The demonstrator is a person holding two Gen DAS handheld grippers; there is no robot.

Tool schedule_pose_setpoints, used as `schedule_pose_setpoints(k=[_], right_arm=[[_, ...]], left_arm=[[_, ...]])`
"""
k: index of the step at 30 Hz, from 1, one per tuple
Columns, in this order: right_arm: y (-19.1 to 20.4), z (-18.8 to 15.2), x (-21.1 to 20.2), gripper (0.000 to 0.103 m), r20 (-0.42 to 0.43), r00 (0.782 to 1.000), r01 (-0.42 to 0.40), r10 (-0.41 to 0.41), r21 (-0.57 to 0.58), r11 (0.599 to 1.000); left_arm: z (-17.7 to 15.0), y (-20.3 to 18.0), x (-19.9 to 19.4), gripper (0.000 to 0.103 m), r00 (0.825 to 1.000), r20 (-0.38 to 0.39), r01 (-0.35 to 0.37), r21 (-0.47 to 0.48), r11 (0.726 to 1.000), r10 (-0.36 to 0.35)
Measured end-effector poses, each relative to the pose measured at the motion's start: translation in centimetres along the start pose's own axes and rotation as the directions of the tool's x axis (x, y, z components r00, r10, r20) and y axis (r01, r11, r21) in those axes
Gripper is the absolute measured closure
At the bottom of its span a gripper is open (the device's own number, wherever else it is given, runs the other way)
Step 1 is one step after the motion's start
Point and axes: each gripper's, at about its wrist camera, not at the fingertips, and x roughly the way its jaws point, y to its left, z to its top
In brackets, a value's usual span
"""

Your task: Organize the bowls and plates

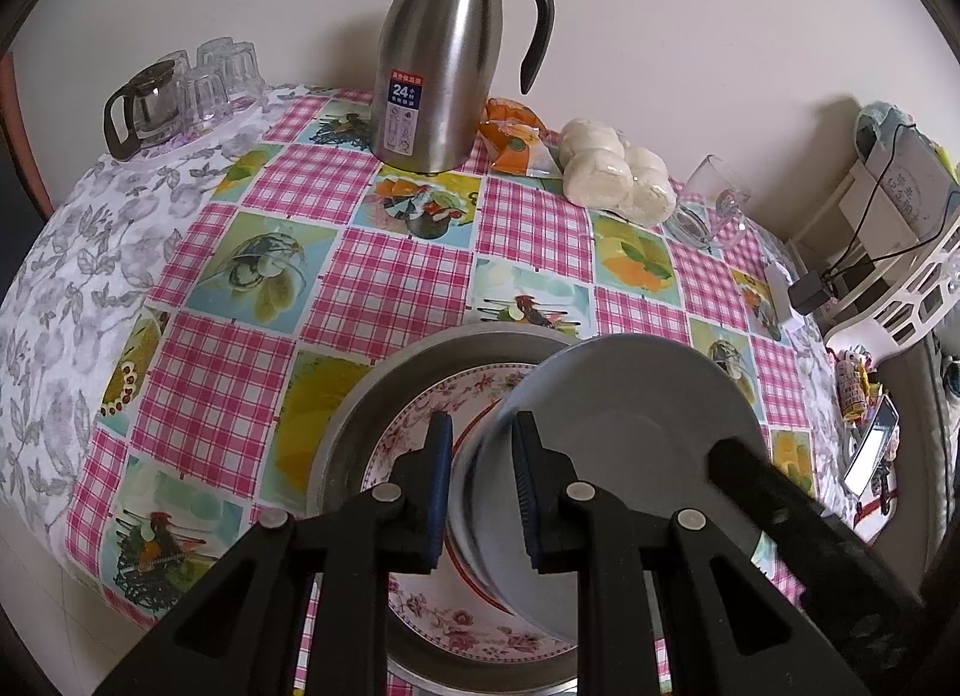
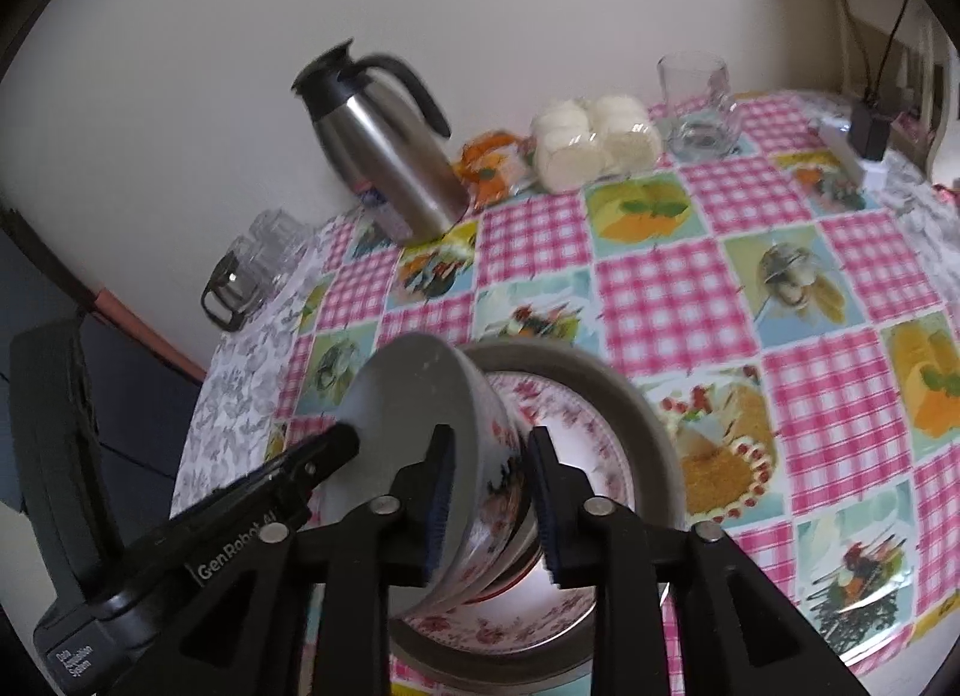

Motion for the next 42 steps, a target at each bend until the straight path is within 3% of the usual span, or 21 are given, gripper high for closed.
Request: schedule_pose_setpoints(k=[8,10,12,14,21,23,25,28,31,33,35,37,39,42], right_arm=[[-1.8,0.7,-0.9,0.063,0.04,0.999,0.007,-0.009,0.055,0.998],[-1.8,0.7,-0.8,0.069,0.045,0.999,-0.01,0.007,0.052,0.999],[-1.6,0.6,-0.7,0.085,0.051,0.998,-0.025,0.023,0.04,0.999],[-1.3,0.5,-0.4,0.09,0.05,0.998,-0.034,0.032,0.029,0.999],[-1.1,0.3,0.3,0.093,0.026,0.999,-0.027,0.026,0.016,1.0],[-1.0,0.3,0.1,0.09,0.026,0.999,-0.023,0.022,0.009,1.0],[-0.8,0.2,-0.2,0.09,0.032,0.999,-0.004,0.004,-0.003,1.0],[-0.5,0.1,-0.9,0.089,0.049,0.999,0.009,-0.007,-0.029,1.0],[-0.3,-0.3,-1.4,0.07,0.059,0.997,0.052,-0.049,-0.06,0.997],[-0.2,-0.7,-1.7,0.054,0.066,0.995,0.077,-0.072,-0.074,0.994],[-0.4,-1.0,-2.0,0.046,0.073,0.994,0.085,-0.079,-0.077,0.993],[-0.6,-1.5,-2.5,0.041,0.081,0.993,0.088,-0.081,-0.078,0.993],[-0.8,-2.0,-2.8,0.032,0.092,0.992,0.096,-0.089,-0.08,0.992],[-1.0,-2.8,-2.9,0.027,0.09,0.991,0.112,-0.104,-0.09,0.99]], left_arm=[[-0.1,-0.1,-0.1,0.083,1.0,0.002,-0.004,-0.001,1.0,0.004],[-0.1,-0.1,-0.2,0.083,1.0,0.004,-0.001,-0.002,1.0,0.001],[-0.1,-0.1,-0.4,0.083,1.0,0.008,0.002,-0.004,1.0,-0.002],[-0.1,-0.1,-0.5,0.083,1.0,0.013,0.007,-0.004,1.0,-0.007],[-0.1,-0.3,-0.9,0.082,1.0,0.024,0.02,-0.003,1.0,-0.019],[-0.2,-0.4,-1.5,0.077,0.999,0.039,0.031,-0.001,1.0,-0.031],[-0.2,-0.4,-2.1,0.057,0.998,0.056,0.031,0.004,0.999,-0.032],[-0.5,-0.3,-2.9,0.049,0.996,0.081,0.026,0.005,1.0,-0.026],[-0.9,0.1,-3.6,0.034,0.995,0.096,-0.004,0.003,1.0,0.004],[-1.2,0.4,-3.8,0.032,0.995,0.102,-0.021,-0.003,1.0,0.021],[-1.6,0.9,-4.0,0.029,0.994,0.105,-0.038,-0.007,0.999,0.038],[-2.0,1.3,-4.1,0.017,0.992,0.11,-0.06,-0.006,0.998,0.061],[-2.5,1.6,-4.3,0.015,0.99,0.116,-0.077,-0.004,0.997,0.077],[-3.3,2.1,-4.5,0.013,0.989,0.119,-0.093,-0.001,0.996,0.092]])
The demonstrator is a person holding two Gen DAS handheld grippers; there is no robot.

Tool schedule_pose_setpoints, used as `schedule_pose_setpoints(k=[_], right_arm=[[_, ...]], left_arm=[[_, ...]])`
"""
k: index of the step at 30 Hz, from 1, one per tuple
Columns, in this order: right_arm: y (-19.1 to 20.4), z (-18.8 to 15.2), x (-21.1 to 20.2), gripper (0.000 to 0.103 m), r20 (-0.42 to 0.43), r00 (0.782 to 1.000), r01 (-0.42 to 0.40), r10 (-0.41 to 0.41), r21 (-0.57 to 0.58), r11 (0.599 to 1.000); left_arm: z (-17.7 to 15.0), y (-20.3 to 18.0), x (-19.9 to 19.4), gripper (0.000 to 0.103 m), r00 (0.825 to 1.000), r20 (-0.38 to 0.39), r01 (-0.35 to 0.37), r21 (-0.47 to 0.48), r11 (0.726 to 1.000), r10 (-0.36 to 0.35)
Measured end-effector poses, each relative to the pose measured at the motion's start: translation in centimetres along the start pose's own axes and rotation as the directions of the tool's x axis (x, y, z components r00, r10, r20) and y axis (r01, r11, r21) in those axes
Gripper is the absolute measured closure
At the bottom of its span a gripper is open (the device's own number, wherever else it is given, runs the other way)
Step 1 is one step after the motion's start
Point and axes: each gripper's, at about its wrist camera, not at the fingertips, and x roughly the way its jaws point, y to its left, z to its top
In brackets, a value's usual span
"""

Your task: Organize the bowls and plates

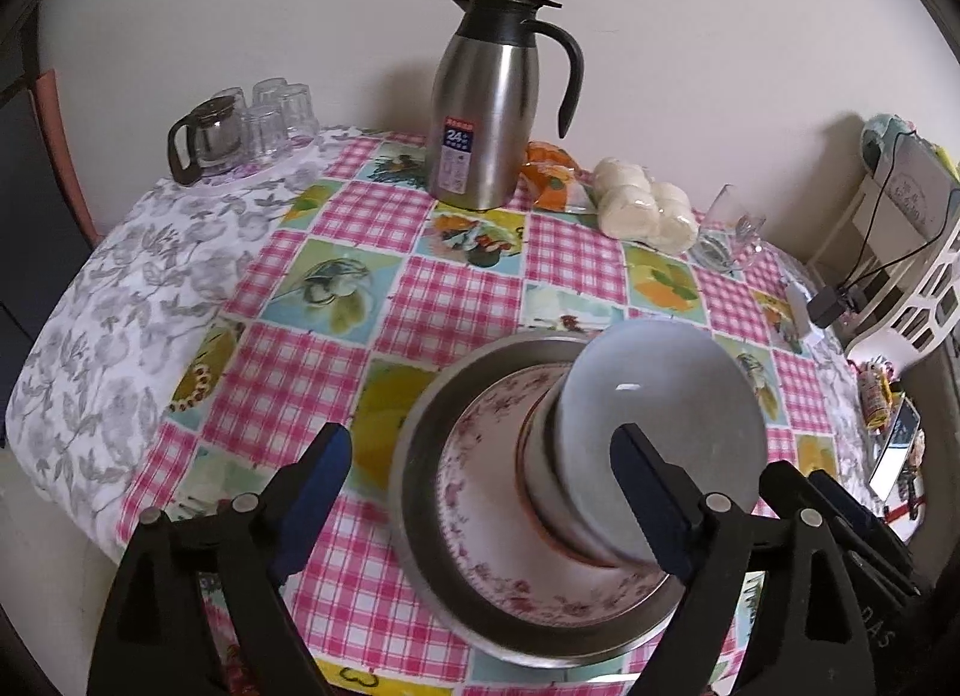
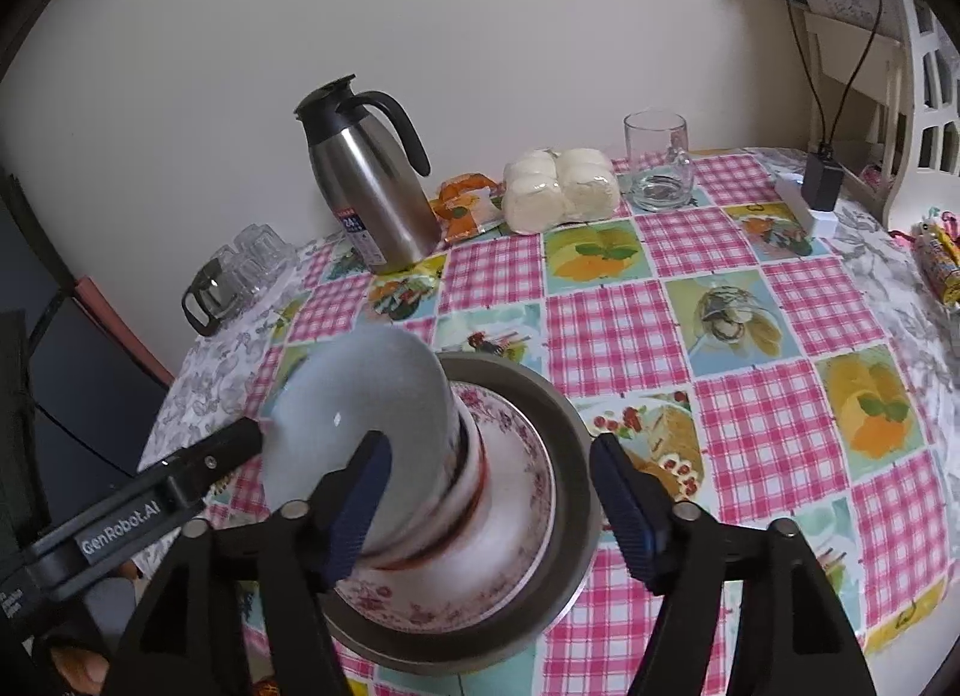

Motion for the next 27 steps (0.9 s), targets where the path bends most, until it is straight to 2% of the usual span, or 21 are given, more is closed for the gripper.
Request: schedule_pose_setpoints(k=[10,12,17,23,27], right_arm=[[-0.2,-3.0,-1.0,0.01,0.015,1.0,0.02,-0.02,-0.03,0.999],[-0.3,-3.5,-1.1,0.003,0.01,1.0,0.023,-0.022,-0.029,0.999],[-0.8,-5.1,-1.0,0.0,-0.003,0.999,0.041,-0.041,-0.031,0.999],[-1.3,-6.8,-1.1,0.0,-0.013,0.997,0.074,-0.074,-0.033,0.997],[-1.8,-7.8,-1.3,0.0,-0.023,0.996,0.091,-0.091,-0.026,0.996]], left_arm=[[-3.5,1.4,-0.3,0.004,0.999,-0.021,-0.037,0.017,0.999,0.037],[-4.2,1.7,-0.3,0.004,0.999,-0.027,-0.039,0.023,0.999,0.04],[-5.9,2.0,-0.3,0.004,0.997,-0.046,-0.052,0.048,0.998,0.054],[-7.3,1.7,-0.7,0.004,0.998,-0.057,-0.008,0.069,0.998,0.012],[-8.0,1.2,-0.7,0.004,0.997,-0.065,-0.026,0.094,0.995,0.032]])
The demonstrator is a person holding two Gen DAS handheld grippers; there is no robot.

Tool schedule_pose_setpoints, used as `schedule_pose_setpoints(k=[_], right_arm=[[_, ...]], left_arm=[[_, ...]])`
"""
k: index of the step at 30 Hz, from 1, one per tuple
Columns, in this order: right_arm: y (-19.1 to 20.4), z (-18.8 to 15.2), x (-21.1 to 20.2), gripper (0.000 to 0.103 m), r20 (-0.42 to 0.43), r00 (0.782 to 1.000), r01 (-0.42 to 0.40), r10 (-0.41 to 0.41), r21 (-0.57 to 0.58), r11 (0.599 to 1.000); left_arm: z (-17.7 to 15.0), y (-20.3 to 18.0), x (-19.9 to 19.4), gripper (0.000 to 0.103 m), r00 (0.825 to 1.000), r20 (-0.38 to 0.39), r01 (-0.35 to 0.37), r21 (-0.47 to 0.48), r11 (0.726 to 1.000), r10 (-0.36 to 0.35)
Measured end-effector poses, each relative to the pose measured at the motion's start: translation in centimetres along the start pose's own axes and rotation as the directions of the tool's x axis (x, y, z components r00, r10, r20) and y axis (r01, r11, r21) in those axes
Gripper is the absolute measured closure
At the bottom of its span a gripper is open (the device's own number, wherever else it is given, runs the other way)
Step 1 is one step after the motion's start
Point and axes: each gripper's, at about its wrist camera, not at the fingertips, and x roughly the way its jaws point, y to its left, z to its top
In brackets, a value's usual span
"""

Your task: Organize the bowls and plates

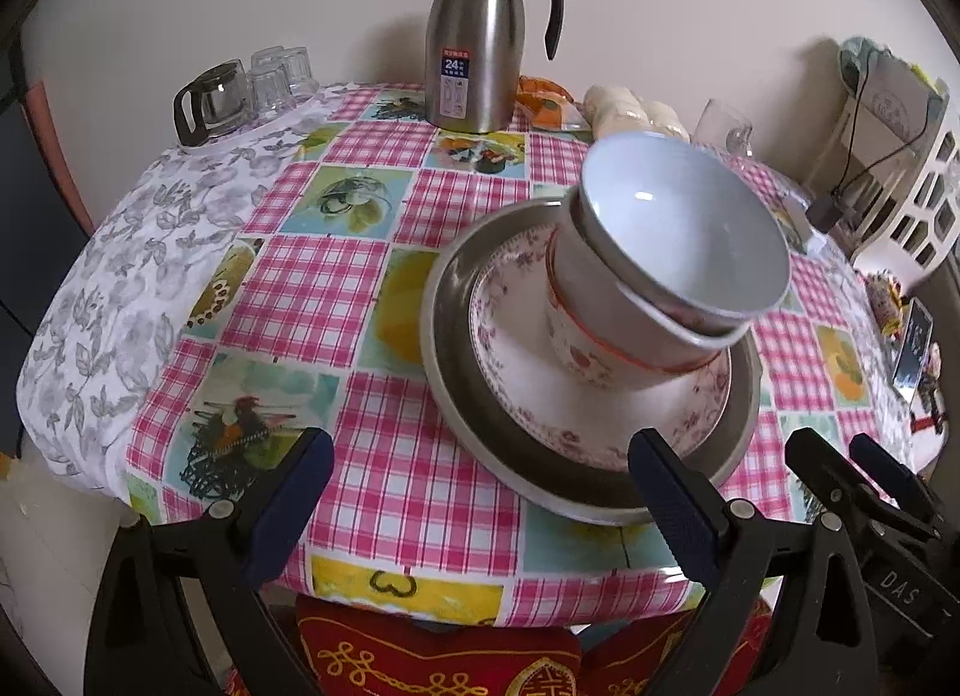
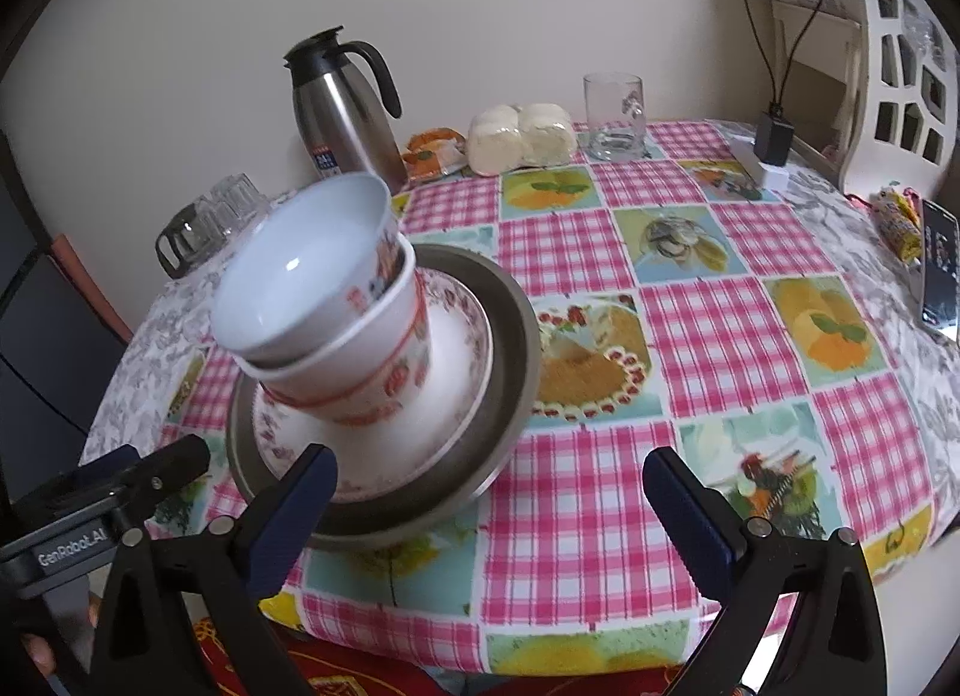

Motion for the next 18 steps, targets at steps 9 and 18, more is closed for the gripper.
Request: schedule_pose_setpoints(k=[9,18], right_arm=[[-1.0,-0.9,-0.2,0.0,-0.012,0.999,0.041,-0.041,0.017,0.999],[-1.5,-1.3,0.3,0.0,-0.038,0.997,0.069,-0.068,0.013,0.998]], left_arm=[[-1.3,-1.4,0.5,0.004,0.997,-0.041,-0.065,0.054,0.996,0.068],[-2.0,-1.8,2.1,0.004,0.988,-0.117,-0.095,0.074,0.993,0.103]])
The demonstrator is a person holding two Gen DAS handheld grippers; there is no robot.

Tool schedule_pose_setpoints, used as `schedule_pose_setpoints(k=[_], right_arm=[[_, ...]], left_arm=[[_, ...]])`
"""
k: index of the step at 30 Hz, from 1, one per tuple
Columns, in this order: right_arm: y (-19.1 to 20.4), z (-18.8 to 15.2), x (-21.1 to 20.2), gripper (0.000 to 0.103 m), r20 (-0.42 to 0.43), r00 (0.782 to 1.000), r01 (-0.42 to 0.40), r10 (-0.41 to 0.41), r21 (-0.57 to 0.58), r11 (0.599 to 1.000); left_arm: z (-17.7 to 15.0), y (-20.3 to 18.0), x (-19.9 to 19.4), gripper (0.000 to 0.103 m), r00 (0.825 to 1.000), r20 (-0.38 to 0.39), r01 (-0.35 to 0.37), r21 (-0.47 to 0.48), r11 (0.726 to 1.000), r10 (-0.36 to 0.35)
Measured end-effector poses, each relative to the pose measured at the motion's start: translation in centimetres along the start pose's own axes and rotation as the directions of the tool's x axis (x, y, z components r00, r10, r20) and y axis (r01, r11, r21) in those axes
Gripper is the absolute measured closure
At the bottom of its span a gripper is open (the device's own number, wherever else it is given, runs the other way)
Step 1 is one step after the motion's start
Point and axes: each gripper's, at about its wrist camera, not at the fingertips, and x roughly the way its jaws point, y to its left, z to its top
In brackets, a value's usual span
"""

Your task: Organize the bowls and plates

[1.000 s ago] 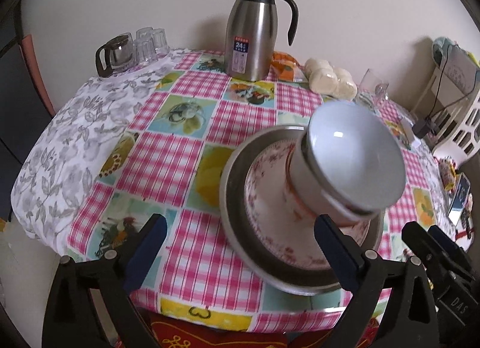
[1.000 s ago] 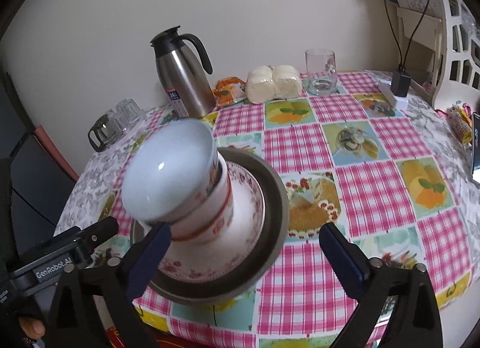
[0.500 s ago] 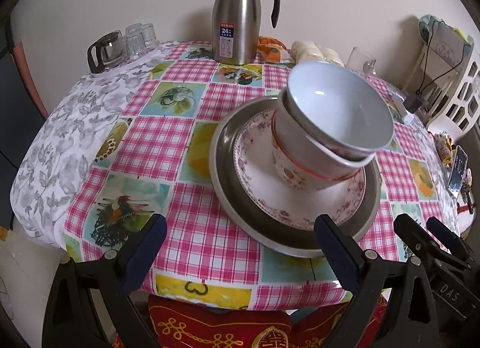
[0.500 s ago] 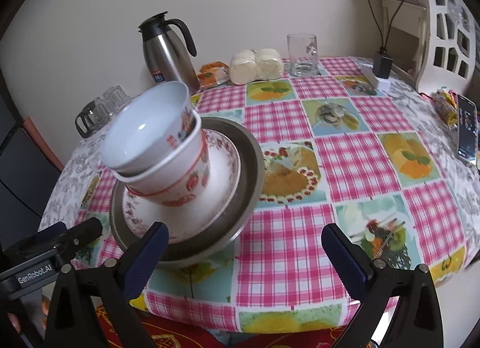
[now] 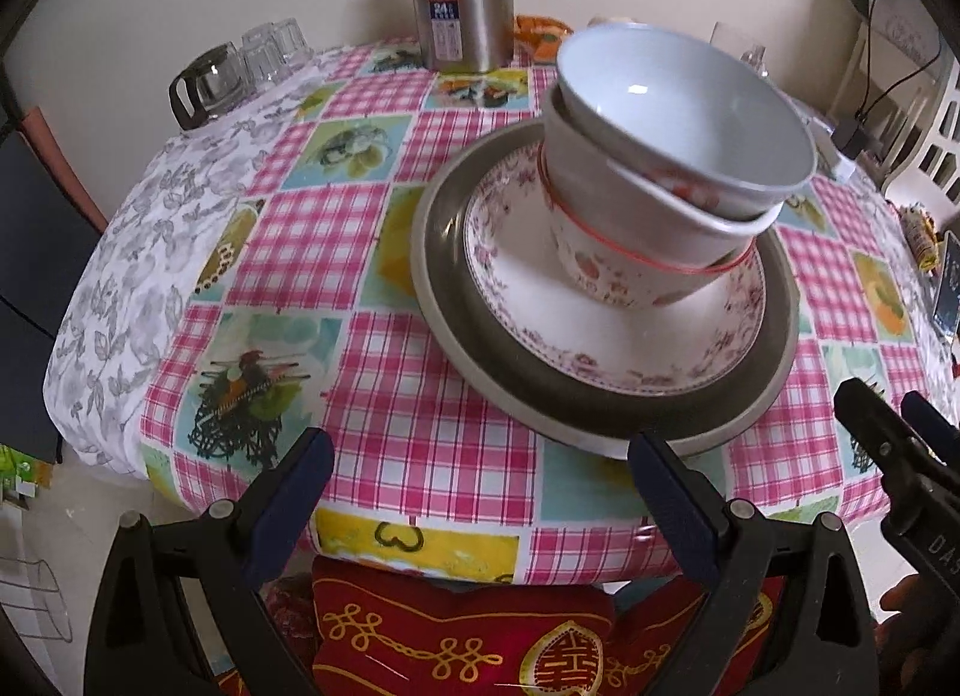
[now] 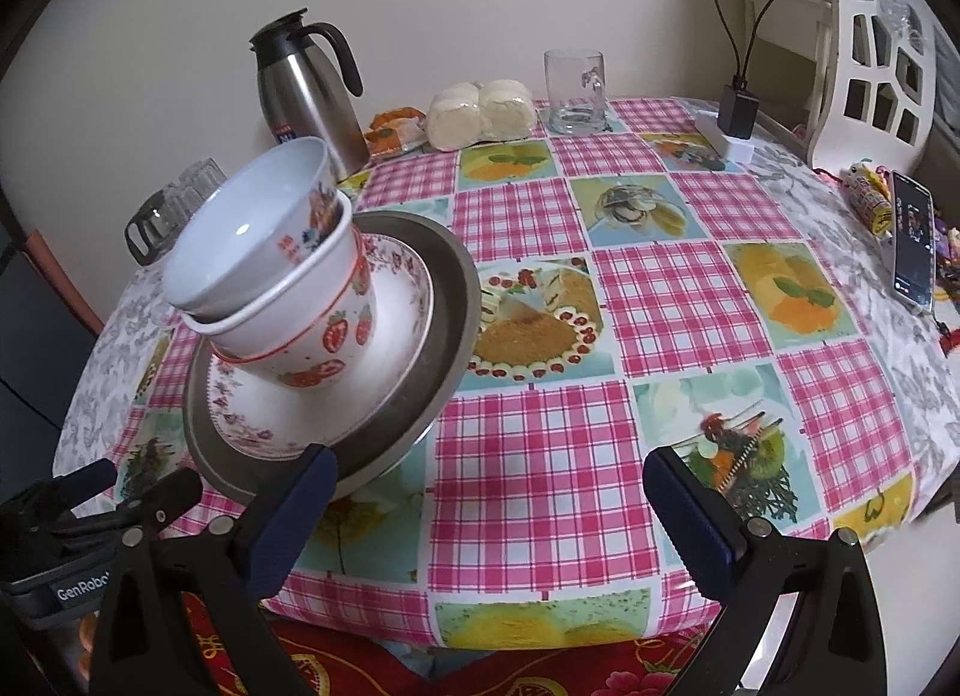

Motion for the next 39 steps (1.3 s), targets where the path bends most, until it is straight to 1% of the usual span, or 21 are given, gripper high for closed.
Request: schedule_pose_setpoints(k=[10,19,22,39], right_arm=[[0.4,-0.6,0.9,0.0,-0.043,0.999,0.029,-0.03,-0.039,0.999],[0.7,-1.0,0.6,0.0,-0.04,0.998,0.038,-0.04,-0.057,0.998],[0.7,-1.1,0.5,0.0,-0.039,0.998,0.041,-0.043,-0.058,0.998],[0.1,-0.9,0.2,0.0,-0.031,0.998,0.048,-0.049,-0.041,0.998]], left_arm=[[-0.3,0.3,1.0,0.004,0.998,-0.062,0.001,-0.017,1.0,-0.002],[-0.6,0.2,0.7,0.004,0.998,-0.067,0.006,-0.014,1.0,-0.006],[-0.7,0.1,0.5,0.004,0.998,-0.06,-0.003,-0.006,1.0,0.002],[-0.6,0.1,0.5,0.004,0.998,-0.064,-0.005,-0.002,1.0,0.005]])
